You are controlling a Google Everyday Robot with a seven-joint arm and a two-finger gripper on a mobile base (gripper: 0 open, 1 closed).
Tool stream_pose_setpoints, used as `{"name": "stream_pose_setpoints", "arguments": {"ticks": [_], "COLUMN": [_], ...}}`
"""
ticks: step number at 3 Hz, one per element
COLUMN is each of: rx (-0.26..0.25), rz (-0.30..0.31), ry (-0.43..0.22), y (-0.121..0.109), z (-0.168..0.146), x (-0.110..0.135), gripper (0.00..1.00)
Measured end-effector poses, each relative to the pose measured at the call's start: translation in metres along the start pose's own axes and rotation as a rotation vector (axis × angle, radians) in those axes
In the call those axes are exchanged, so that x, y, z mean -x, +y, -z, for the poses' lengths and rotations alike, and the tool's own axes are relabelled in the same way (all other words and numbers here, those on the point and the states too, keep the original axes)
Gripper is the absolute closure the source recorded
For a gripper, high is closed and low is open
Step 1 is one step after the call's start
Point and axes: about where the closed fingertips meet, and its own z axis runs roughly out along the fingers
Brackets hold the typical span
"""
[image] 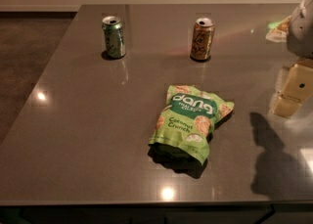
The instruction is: Move green rice chip bag near orange can
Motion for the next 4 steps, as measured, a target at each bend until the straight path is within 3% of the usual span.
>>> {"name": "stream_pose_setpoints", "arguments": {"ticks": [2,3,4], "rx": [0.008,0.035,0.068], "rz": [0.021,0.126,0.269], "ry": [-0.003,0.002,-0.016], "y": [0.000,0.008,0.022], "z": [0.001,-0.007,-0.023], "x": [0.004,0.022,0.043], "gripper": [0.00,0.00,0.00]}}
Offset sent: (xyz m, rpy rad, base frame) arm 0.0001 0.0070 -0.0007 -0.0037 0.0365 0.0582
